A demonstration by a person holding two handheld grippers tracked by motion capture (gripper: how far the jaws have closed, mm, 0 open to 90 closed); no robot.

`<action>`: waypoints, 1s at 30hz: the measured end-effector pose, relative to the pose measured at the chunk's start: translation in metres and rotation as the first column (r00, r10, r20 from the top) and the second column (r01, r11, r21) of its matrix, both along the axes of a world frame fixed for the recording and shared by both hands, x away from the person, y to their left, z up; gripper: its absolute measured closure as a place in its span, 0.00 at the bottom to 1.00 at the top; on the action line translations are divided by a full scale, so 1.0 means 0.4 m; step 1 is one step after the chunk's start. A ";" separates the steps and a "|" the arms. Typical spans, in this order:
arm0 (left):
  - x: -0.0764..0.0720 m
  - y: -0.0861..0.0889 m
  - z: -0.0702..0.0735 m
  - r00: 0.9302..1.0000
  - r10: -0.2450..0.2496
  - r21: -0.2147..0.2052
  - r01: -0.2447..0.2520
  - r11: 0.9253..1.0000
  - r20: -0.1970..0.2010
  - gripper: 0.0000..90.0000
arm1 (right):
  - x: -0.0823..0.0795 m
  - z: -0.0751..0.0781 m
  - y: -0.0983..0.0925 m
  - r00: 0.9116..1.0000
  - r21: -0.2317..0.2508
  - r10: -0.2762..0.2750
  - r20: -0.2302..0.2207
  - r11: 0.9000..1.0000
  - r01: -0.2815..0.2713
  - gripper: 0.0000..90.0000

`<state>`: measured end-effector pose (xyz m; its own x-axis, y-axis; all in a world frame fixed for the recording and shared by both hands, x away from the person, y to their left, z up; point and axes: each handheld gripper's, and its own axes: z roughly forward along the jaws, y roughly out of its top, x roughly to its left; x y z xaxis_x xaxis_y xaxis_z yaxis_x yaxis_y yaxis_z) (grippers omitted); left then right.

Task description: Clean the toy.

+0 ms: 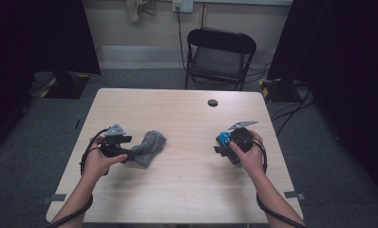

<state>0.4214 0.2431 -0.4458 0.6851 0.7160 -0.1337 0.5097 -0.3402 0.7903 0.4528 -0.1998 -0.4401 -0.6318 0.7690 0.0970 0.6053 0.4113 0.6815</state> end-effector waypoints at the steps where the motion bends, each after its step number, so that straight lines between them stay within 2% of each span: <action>1: -0.003 0.001 0.001 1.000 0.000 -0.002 0.000 1.000 -0.001 0.18 | -0.002 -0.001 0.002 1.000 -0.005 0.003 0.000 1.000 -0.003 0.17; 4: -0.012 0.002 0.002 1.000 -0.002 -0.008 0.002 1.000 -0.019 0.18 | -0.009 -0.003 0.004 1.000 0.003 0.007 0.000 1.000 -0.007 0.17; 9: -0.026 -0.001 0.001 1.000 -0.017 -0.014 0.017 1.000 -0.013 0.18 | -0.019 -0.002 0.003 1.000 0.006 0.014 0.005 1.000 -0.014 0.17; 11: -0.032 -0.002 -0.001 1.000 -0.021 -0.034 0.020 0.999 -0.021 0.18 | -0.025 -0.001 0.004 1.000 0.002 0.023 0.005 1.000 -0.024 0.17; 17: -0.046 -0.004 -0.005 0.999 -0.033 -0.029 0.033 0.999 -0.016 0.18 | -0.039 0.001 0.009 0.999 0.013 0.047 0.005 0.999 -0.047 0.17; 21: -0.060 -0.002 -0.006 0.998 -0.054 -0.044 0.054 0.998 -0.010 0.18 | -0.053 0.001 0.013 0.998 0.019 0.066 0.011 0.998 -0.067 0.17; 30: -0.089 -0.009 0.003 0.996 -0.085 -0.039 0.085 0.996 0.001 0.18 | -0.075 -0.008 0.018 0.995 0.029 0.095 0.004 0.995 -0.095 0.17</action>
